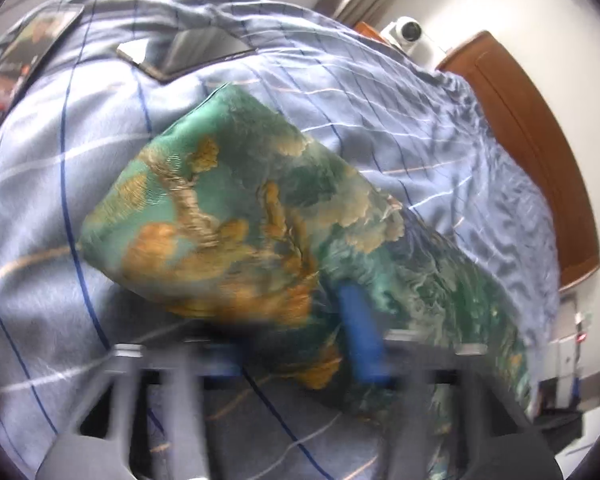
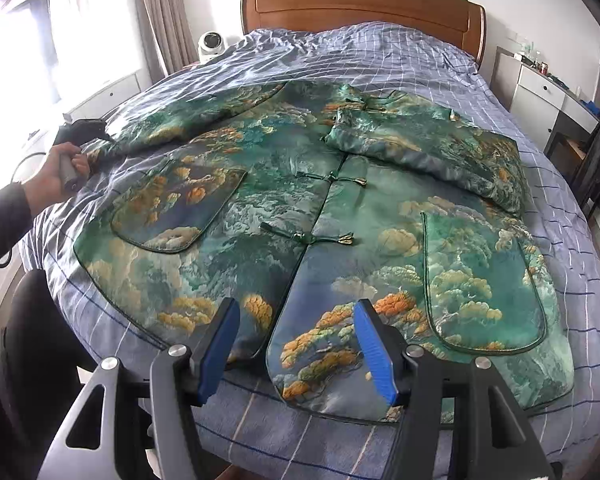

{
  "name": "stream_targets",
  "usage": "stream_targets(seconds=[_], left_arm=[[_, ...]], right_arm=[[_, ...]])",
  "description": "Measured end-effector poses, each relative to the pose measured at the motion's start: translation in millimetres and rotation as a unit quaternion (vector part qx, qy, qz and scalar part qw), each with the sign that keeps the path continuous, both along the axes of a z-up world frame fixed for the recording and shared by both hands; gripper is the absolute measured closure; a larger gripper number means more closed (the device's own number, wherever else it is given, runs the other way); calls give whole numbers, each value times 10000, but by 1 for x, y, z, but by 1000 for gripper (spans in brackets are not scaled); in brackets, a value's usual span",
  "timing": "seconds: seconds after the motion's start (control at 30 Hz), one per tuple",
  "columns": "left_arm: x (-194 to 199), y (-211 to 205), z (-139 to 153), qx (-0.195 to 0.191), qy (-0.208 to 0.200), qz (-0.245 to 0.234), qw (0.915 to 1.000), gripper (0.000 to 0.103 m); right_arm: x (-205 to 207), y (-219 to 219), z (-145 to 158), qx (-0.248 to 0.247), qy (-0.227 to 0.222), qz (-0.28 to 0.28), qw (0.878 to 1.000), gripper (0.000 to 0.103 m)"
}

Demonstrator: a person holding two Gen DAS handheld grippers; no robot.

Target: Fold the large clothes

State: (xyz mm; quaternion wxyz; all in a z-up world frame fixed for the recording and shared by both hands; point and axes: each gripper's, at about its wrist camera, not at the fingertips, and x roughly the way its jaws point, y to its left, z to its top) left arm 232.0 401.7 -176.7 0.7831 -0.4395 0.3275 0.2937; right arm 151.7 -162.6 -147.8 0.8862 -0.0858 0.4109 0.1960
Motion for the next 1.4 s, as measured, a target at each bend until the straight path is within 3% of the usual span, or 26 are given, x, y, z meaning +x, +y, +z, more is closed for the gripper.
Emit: stream_targets(seconds=[0.07, 0.13, 0.17, 0.23, 0.27, 0.33, 0.37, 0.43, 0.53, 0.6, 0.7, 0.73, 0.77, 0.8, 0.87, 0.97, 1.03, 1.1, 1.13, 1.17, 1.2, 1.23, 1.27, 1.33, 1.37, 1.4], left_arm=[[1, -2, 10, 209, -33, -171, 9996, 91], [3, -15, 32, 780, -9, -403, 9961, 93], [6, -27, 48, 1192, 25, -571, 9912, 93], [13, -61, 82, 2172, 57, -1002, 9710, 93], [16, -89, 103, 2840, 54, -1303, 9499, 93], [20, -135, 128, 3747, -14, -1813, 9093, 93], [22, -165, 138, 4233, -64, -2145, 8802, 93], [24, -231, 147, 5110, -150, -2852, 8107, 93], [27, -302, 136, 5746, -172, -3650, 7323, 93], [26, -339, 119, 5879, -154, -4077, 6985, 92], [27, -386, 84, 5739, 19, -4721, 6691, 85], [29, -398, 73, 5640, 94, -4886, 6657, 84], [28, -409, 61, 5493, 201, -5070, 6639, 76], [29, -420, 46, 5301, 375, -5265, 6636, 59], [21, -434, 26, 4967, 577, -5553, 6646, 36], [-5, -442, 16, 4819, 531, -5729, 6609, 24], [-23, -435, 20, 4709, 491, -5692, 6722, 15], [-36, -421, 25, 4403, 430, -5606, 7000, 11], [-42, -410, 30, 4221, 404, -5507, 7190, 11], [-47, -404, 31, 4136, 399, -5427, 7300, 11], [-52, -392, 34, 3993, 402, -5273, 7489, 11], [-58, -386, 36, 3899, 391, -5166, 7613, 11], [-65, -376, 39, 3778, 354, -4992, 7790, 11], [-69, -360, 42, 3671, 307, -4726, 8006, 11], [-72, -357, 43, 3645, 290, -4655, 8060, 11], [-75, -350, 44, 3591, 264, -4556, 8141, 11]], right_arm=[[0, -1, -1, 20, 10, -3, 10000, 42], [0, -2, -1, 95, 25, -44, 9999, 42], [1, -3, 0, 122, 29, -58, 9999, 42], [0, -5, 1, 207, 8, -103, 9997, 42], [-1, -6, 2, 234, -2, -104, 9997, 42], [-3, -7, 3, 272, -42, -104, 9996, 42], [-3, -8, 4, 296, -57, -108, 9995, 42], [-4, -9, 5, 345, -72, -123, 9993, 42], [-6, -13, 9, 411, -132, -189, 9989, 42], [-9, -18, 12, 444, -191, -240, 9985, 42], [-13, -27, 14, 471, -233, -349, 9980, 42], [-14, -31, 13, 479, -227, -392, 9978, 42], [-14, -34, 12, 482, -219, -442, 9976, 42], [-14, -37, 10, 487, -202, -492, 9974, 42], [-14, -44, 7, 503, -139, -589, 9969, 42], [-8, -55, 5, 611, -58, -729, 9954, 42], [0, -59, 8, 676, -52, -763, 9948, 42], [18, -61, 12, 902, 61, -748, 9931, 42], [28, -61, 13, 1096, 161, -742, 9911, 42], [42, -60, 14, 1396, 317, -733, 9870, 42], [57, -58, 12, 1722, 541, -712, 9810, 42], [73, -55, 8, 2059, 777, -694, 9730, 42], [91, -52, 2, 2457, 1050, -699, 9611, 42], [126, -41, -16, 3133, 1648, -694, 9327, 42], [137, -36, -24, 3313, 1856, -789, 9217, 42], [155, -29, -36, 3602, 2165, -896, 9030, 42]])
